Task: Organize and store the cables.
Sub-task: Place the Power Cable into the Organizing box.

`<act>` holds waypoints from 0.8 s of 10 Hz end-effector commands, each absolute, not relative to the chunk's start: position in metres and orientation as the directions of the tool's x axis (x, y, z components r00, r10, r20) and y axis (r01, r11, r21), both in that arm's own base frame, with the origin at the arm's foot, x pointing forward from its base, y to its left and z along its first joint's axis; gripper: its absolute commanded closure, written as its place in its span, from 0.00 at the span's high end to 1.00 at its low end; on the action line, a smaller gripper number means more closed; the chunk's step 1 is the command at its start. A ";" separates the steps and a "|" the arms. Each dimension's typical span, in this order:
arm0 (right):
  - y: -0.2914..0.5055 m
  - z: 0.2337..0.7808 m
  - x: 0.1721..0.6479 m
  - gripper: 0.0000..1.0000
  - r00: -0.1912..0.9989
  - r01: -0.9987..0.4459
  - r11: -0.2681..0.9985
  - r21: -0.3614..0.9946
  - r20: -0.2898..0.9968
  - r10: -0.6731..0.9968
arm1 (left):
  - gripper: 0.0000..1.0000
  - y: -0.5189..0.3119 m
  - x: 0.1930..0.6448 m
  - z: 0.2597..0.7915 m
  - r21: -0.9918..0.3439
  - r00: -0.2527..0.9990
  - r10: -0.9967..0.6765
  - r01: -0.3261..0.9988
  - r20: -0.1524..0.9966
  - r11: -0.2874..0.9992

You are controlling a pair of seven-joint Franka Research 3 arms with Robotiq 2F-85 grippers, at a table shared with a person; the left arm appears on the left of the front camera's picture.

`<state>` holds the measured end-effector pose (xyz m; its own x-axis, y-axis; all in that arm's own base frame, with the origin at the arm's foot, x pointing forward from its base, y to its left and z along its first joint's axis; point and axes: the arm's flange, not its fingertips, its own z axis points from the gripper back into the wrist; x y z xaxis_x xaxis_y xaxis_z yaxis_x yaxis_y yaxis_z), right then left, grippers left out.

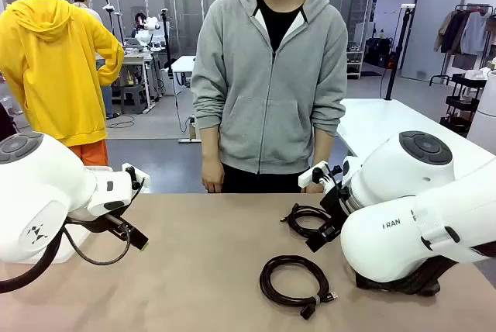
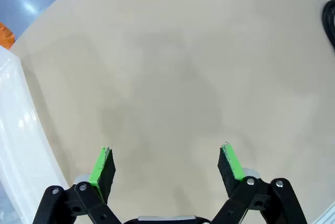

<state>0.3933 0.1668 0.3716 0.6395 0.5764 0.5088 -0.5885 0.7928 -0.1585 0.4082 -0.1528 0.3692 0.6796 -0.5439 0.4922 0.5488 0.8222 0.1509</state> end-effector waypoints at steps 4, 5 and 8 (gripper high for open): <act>0.167 0.372 0.393 1.00 0.639 -0.588 0.793 -0.158 0.509 0.576 | 1.00 -0.153 0.407 0.369 0.150 0.680 -0.543 0.548 0.493 0.823; 0.167 0.372 0.393 1.00 0.639 -0.588 0.793 -0.158 0.509 0.576 | 1.00 -0.153 0.407 0.369 0.150 0.680 -0.543 0.548 0.493 0.823; 0.167 0.372 0.393 1.00 0.639 -0.588 0.793 -0.158 0.509 0.576 | 1.00 -0.153 0.407 0.369 0.150 0.680 -0.543 0.548 0.493 0.823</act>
<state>0.3933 0.1668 0.3716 0.6383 0.5780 0.5083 -0.5896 0.7917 -0.1600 0.4075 -0.1547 0.3691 0.6766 -0.5487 0.4910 0.5520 0.8193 0.1548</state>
